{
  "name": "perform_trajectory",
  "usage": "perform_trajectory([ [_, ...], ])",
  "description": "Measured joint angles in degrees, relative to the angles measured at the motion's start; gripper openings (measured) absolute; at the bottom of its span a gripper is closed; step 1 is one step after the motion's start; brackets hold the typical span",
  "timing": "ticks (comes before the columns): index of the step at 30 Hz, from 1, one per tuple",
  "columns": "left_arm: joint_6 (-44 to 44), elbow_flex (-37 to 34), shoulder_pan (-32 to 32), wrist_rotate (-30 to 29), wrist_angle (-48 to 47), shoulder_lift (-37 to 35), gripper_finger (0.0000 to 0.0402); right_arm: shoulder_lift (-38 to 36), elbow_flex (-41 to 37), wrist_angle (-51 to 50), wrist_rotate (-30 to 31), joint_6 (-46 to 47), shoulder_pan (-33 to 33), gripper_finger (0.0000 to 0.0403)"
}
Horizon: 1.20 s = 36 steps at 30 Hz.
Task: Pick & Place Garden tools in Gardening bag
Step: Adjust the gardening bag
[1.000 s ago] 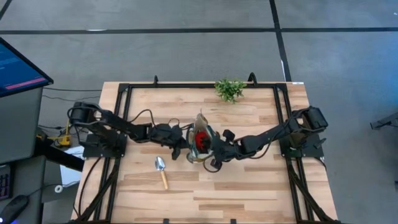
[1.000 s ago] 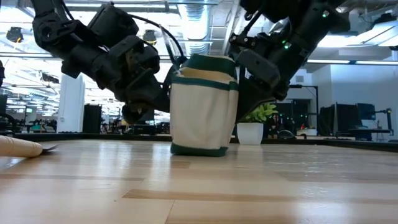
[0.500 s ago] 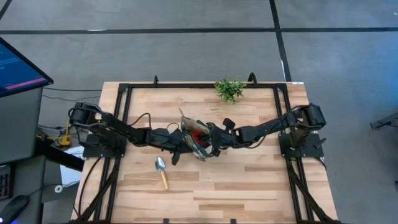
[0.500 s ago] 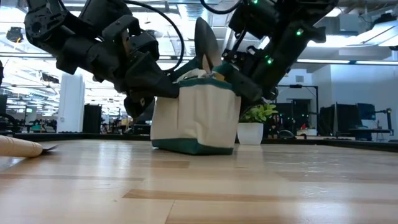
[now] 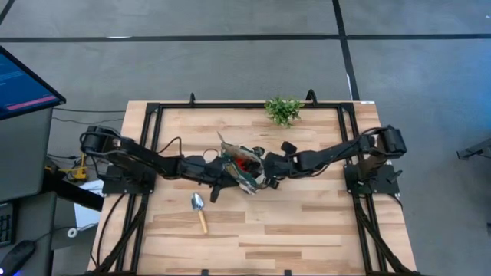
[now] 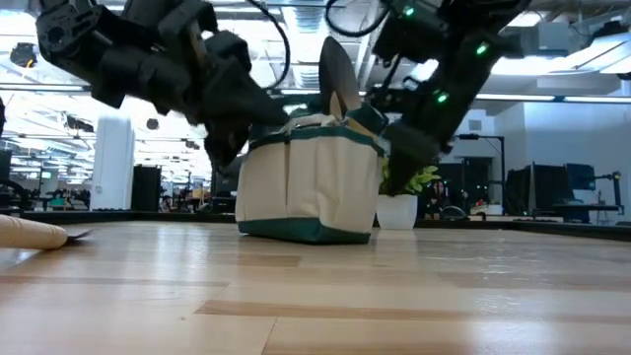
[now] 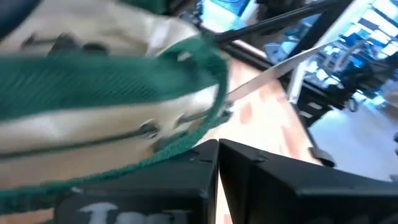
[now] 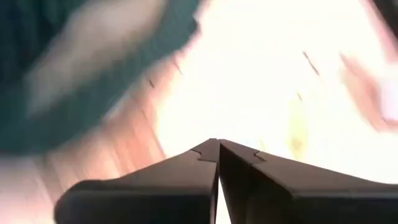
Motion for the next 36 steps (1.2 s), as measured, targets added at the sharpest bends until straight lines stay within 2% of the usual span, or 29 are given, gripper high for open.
perform_trajectory([
  [3,2.0,0.0,0.0,0.9,-0.9,-3.3,0.0001,-3.6,-0.1,-4.4,2.6,1.0,0.6,0.0],
  [7,5.5,0.0,0.0,-0.1,-7.8,-9.3,0.0001,-8.7,0.0,-6.9,2.7,1.0,1.1,0.0],
  [13,8.0,0.0,0.4,-13.4,-26.5,-18.8,0.0001,-13.8,0.0,-6.6,-1.7,2.1,4.8,0.0],
  [16,8.1,0.0,1.2,-15.9,-30.6,-22.7,0.0001,-14.6,0.0,-6.6,-4.4,4.8,7.5,0.0],
  [23,12.8,0.0,1.6,-15.3,-30.5,-29.7,0.0001,-11.7,0.0,-5.8,-8.9,11.6,14.0,0.0],
  [29,15.7,0.0,2.7,-17.7,-30.9,-31.0,0.0001,-6.2,0.0,5.7,-14.1,11.9,17.0,0.0],
  [36,13.7,0.0,1.9,-17.9,-36.2,-32.2,0.0001,-1.0,0.1,15.1,-13.4,11.5,18.0,0.0],
])
